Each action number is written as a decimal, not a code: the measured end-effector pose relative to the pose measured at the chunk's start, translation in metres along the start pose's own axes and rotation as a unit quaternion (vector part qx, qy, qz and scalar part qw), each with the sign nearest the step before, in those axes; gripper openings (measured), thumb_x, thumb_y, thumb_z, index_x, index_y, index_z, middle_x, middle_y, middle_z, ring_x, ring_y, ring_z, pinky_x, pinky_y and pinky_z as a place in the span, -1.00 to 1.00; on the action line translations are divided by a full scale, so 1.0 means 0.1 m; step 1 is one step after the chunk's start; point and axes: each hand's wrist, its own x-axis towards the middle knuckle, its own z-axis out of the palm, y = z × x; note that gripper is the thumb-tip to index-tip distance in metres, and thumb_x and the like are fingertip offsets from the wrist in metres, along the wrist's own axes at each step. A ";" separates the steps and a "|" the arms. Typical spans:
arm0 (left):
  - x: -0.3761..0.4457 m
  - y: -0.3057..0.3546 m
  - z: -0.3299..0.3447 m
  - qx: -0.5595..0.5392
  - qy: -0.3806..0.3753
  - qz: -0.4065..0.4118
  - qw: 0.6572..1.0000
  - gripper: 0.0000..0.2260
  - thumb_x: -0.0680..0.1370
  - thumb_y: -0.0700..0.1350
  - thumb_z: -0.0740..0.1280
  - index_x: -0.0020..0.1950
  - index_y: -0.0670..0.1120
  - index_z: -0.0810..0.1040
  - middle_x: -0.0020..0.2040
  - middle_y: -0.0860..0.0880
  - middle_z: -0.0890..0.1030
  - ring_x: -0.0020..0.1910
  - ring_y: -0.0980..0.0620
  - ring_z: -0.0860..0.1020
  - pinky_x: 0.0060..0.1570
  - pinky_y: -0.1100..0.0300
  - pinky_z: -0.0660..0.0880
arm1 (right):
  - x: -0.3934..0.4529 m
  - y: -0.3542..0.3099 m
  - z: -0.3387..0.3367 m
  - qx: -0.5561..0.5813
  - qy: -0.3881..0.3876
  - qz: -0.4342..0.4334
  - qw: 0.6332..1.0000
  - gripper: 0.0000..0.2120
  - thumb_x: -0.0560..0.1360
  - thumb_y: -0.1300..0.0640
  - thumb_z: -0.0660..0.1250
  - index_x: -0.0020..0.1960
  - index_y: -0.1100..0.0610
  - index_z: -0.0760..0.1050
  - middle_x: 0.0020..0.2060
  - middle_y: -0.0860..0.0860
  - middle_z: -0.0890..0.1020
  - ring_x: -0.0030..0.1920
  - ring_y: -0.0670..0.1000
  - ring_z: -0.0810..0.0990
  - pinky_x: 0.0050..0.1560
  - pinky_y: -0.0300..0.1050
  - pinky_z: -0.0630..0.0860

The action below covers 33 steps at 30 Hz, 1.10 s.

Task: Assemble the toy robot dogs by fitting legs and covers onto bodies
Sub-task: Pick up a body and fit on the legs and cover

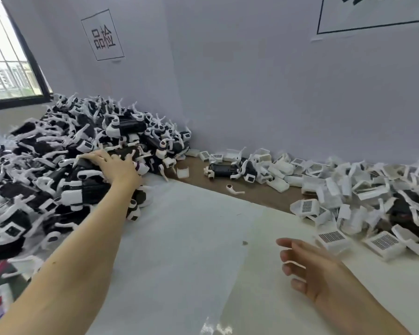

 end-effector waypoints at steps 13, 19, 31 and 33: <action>-0.16 0.31 0.08 -0.190 0.069 0.158 0.967 -0.57 0.42 0.39 0.40 0.18 0.20 0.60 0.26 -0.11 0.63 0.48 -0.35 0.30 0.48 -0.48 0.05 | -0.02 -0.07 0.01 0.017 0.000 0.001 1.000 -0.72 0.50 0.12 0.39 0.14 0.19 0.72 -0.13 0.09 0.64 -0.25 -0.01 0.61 -0.43 -0.22 0.47; -0.92 1.13 -0.22 -0.327 0.052 0.350 0.877 -0.59 0.38 0.28 0.45 0.19 0.23 0.59 -0.03 -0.03 0.57 0.42 -0.30 0.30 0.44 -0.35 0.15 | -0.20 -0.16 -0.16 0.056 0.045 -0.002 0.997 -0.74 0.46 0.15 0.40 0.09 0.20 0.74 -0.16 0.08 0.65 -0.28 -0.01 0.60 -0.47 -0.22 0.47; -2.68 1.90 -0.80 -0.301 0.095 0.569 0.759 -0.25 0.42 0.48 0.44 0.51 0.18 0.40 0.32 -0.12 0.49 0.39 -0.24 0.35 0.44 -0.31 0.16 | -0.50 -0.30 -0.60 0.094 0.099 -0.021 0.990 -0.71 0.46 0.18 0.40 0.13 0.21 0.73 -0.15 0.07 0.67 -0.31 -0.02 0.61 -0.48 -0.23 0.48; -2.72 1.82 -0.77 -0.313 0.145 0.554 0.757 -0.20 0.41 0.48 0.45 0.55 0.18 0.33 0.40 -0.12 0.42 0.37 -0.22 0.40 0.44 -0.33 0.21 | -0.59 -0.29 -0.64 0.090 0.104 -0.030 0.990 -0.71 0.46 0.17 0.40 0.13 0.20 0.73 -0.15 0.07 0.66 -0.30 -0.03 0.61 -0.48 -0.22 0.47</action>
